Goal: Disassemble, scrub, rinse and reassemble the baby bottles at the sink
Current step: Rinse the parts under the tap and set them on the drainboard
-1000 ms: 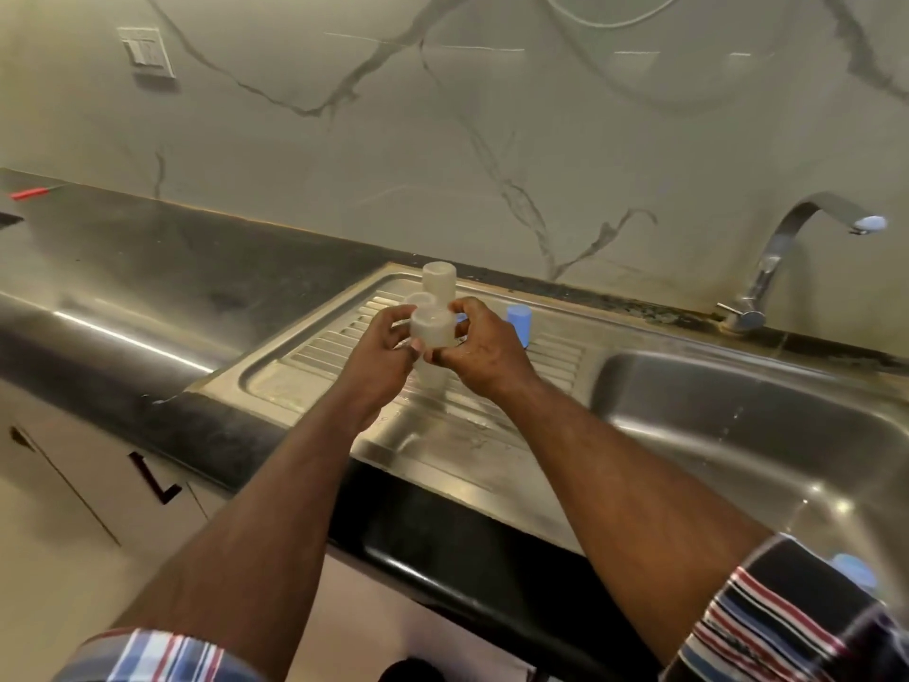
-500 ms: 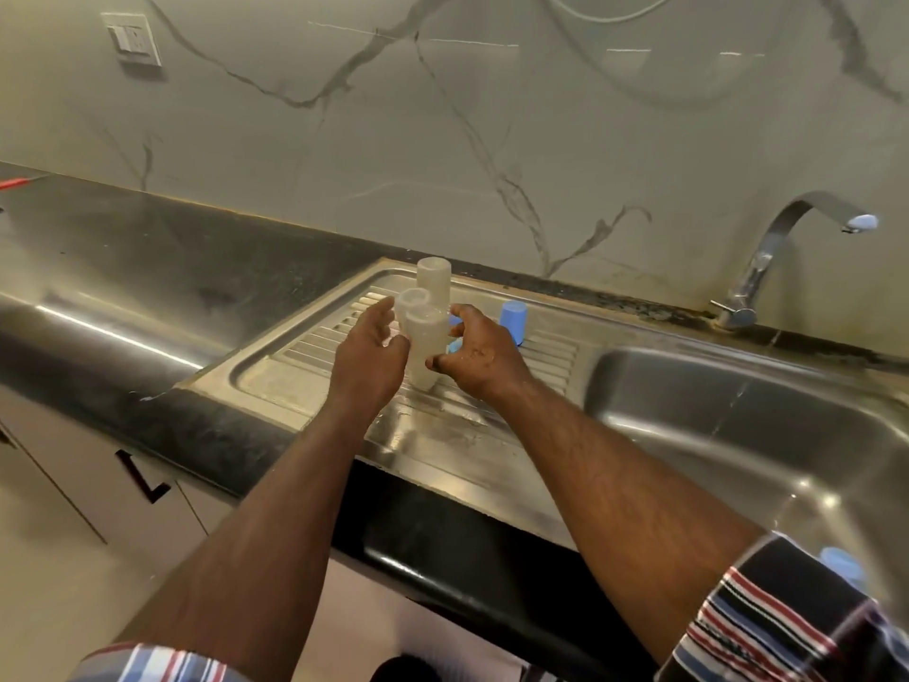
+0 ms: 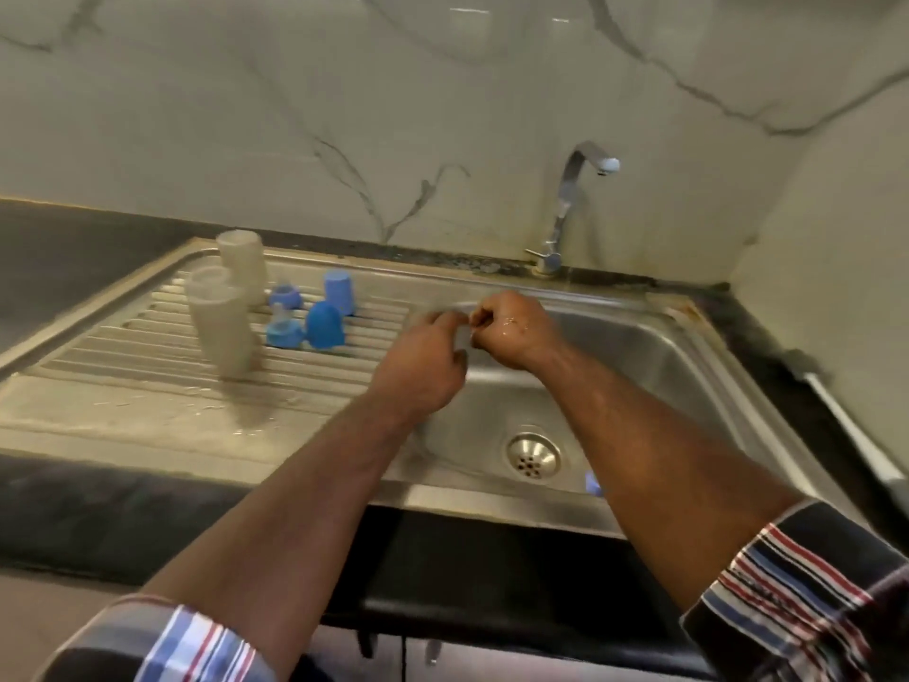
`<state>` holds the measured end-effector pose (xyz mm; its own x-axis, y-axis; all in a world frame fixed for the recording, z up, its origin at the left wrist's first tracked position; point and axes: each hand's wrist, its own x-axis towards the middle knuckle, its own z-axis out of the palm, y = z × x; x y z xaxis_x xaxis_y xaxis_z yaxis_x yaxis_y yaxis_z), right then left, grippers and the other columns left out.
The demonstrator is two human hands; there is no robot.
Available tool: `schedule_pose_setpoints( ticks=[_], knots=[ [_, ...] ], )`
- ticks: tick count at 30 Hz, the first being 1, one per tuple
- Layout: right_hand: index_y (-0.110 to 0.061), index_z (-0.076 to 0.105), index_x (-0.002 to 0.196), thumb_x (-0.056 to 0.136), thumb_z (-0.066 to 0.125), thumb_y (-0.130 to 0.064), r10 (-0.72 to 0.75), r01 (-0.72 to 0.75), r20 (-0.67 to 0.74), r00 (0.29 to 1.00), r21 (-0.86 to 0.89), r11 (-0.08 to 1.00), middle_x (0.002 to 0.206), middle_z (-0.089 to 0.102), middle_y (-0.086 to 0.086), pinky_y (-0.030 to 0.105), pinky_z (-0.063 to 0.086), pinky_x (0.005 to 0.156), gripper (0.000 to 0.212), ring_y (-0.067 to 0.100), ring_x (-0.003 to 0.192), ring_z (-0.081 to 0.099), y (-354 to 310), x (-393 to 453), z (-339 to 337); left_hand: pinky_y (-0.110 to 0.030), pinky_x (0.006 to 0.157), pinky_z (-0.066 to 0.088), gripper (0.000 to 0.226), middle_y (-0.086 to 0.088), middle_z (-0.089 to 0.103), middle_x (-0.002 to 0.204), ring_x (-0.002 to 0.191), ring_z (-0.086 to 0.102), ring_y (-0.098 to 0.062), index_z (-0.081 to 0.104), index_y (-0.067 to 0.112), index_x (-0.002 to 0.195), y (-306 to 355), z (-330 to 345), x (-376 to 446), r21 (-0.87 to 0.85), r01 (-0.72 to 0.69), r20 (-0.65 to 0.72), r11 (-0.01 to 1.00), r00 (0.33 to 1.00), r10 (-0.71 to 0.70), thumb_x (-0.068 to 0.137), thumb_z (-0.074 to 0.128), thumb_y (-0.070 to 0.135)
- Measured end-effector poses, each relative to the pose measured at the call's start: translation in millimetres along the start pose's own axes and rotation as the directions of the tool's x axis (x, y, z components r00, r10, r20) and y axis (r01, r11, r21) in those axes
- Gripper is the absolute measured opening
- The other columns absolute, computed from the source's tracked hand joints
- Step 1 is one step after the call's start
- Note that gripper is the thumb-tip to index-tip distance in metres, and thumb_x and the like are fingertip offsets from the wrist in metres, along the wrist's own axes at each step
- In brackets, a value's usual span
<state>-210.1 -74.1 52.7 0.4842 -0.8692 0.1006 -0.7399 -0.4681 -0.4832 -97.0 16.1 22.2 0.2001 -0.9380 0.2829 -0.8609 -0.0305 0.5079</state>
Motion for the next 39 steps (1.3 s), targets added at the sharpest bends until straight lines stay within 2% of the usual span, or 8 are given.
schedule_pose_setpoints(
  ticks=[7,14,20,25,28,32,36,39],
  knots=[
    [-0.006,0.074,0.107,0.079,0.084,-0.019,0.360,-0.302,0.204,0.910,-0.269,0.915,0.098,0.072,0.009,0.037,0.055,0.087,0.032,0.021,0.087,0.065,133.8,-16.7,-34.5,-0.031,0.104,0.045,0.056,-0.005,0.058,0.142,0.128,0.056,-0.025,0.054,0.020,0.143,65.8,93.6,41.3,0.200,-0.152,0.576,0.968,0.817,0.009,0.092,0.070,0.034],
    [-0.014,0.072,0.112,0.061,0.094,-0.031,0.584,-0.290,0.436,0.685,-0.572,0.767,0.109,0.072,0.006,0.045,0.058,0.089,0.059,0.026,0.095,0.068,191.3,-12.7,-13.0,-0.039,0.108,0.045,0.062,-0.002,0.056,0.145,0.130,0.054,-0.024,0.052,0.022,0.145,88.1,154.5,66.4,0.232,-0.179,0.739,0.956,0.671,-0.053,0.090,0.076,0.036],
    [-0.014,0.072,0.110,0.067,0.090,-0.031,0.590,-0.214,0.435,0.680,-0.652,0.727,0.104,0.070,0.004,0.037,0.057,0.089,0.049,0.023,0.097,0.069,208.6,-16.4,-2.8,-0.039,0.104,0.047,0.069,-0.003,0.057,0.144,0.127,0.057,-0.026,0.046,0.025,0.149,100.8,191.1,67.1,0.158,-0.140,0.834,0.977,0.549,-0.056,0.089,0.078,0.035],
    [-0.006,0.068,0.100,0.088,0.068,-0.019,0.572,-0.401,0.319,0.756,-0.466,0.789,0.104,0.066,0.013,0.033,0.052,0.081,0.018,0.024,0.096,0.067,209.2,0.7,-25.4,-0.033,0.093,0.040,0.061,-0.008,0.049,0.148,0.132,0.051,-0.028,0.046,0.024,0.150,108.4,211.4,63.6,0.155,-0.244,0.849,0.957,0.529,-0.003,0.095,0.069,0.035],
    [-0.015,0.060,0.080,0.071,0.066,0.002,0.550,-0.567,0.174,0.817,0.066,0.821,0.075,0.063,0.007,0.029,0.053,0.058,0.020,0.018,0.060,0.064,214.2,14.4,-29.6,-0.028,0.087,0.040,0.044,-0.011,0.057,0.141,0.126,0.056,-0.029,0.057,0.016,0.141,114.1,214.1,62.5,0.146,-0.351,0.857,0.925,0.513,0.059,0.098,0.065,0.022],
    [-0.027,0.057,0.115,0.076,0.063,0.016,0.454,-0.470,0.191,0.870,0.601,0.647,0.108,0.061,0.005,0.031,0.056,0.067,0.058,0.024,0.094,0.066,192.8,25.7,-18.5,-0.033,0.079,0.056,0.017,-0.015,0.073,0.115,0.100,0.072,-0.028,0.070,0.006,0.108,82.6,197.5,81.3,-0.038,0.069,0.796,0.997,0.605,-0.012,0.092,0.065,0.005],
    [-0.019,0.058,0.114,0.078,0.063,0.016,0.387,-0.348,0.110,0.916,0.698,0.625,0.103,0.065,0.008,0.023,0.045,0.053,0.050,0.018,0.075,0.059,163.7,46.0,-11.8,-0.033,0.070,0.052,0.015,-0.008,0.065,0.086,0.075,0.064,-0.022,0.068,0.015,0.096,31.9,146.1,97.2,-0.614,0.634,0.554,0.470,0.770,-0.316,0.092,0.058,0.004],
    [-0.016,0.056,0.121,0.070,0.079,0.005,0.411,-0.323,0.058,0.910,0.719,0.615,0.112,0.066,0.008,0.035,0.053,0.071,0.060,0.025,0.094,0.063,152.0,56.9,-4.7,-0.042,0.081,0.059,0.023,-0.010,0.065,0.095,0.090,0.069,-0.023,0.066,0.015,0.107,14.8,128.5,106.9,-0.814,0.577,0.548,-0.071,0.720,-0.425,0.096,0.050,0.002]
  ],
)
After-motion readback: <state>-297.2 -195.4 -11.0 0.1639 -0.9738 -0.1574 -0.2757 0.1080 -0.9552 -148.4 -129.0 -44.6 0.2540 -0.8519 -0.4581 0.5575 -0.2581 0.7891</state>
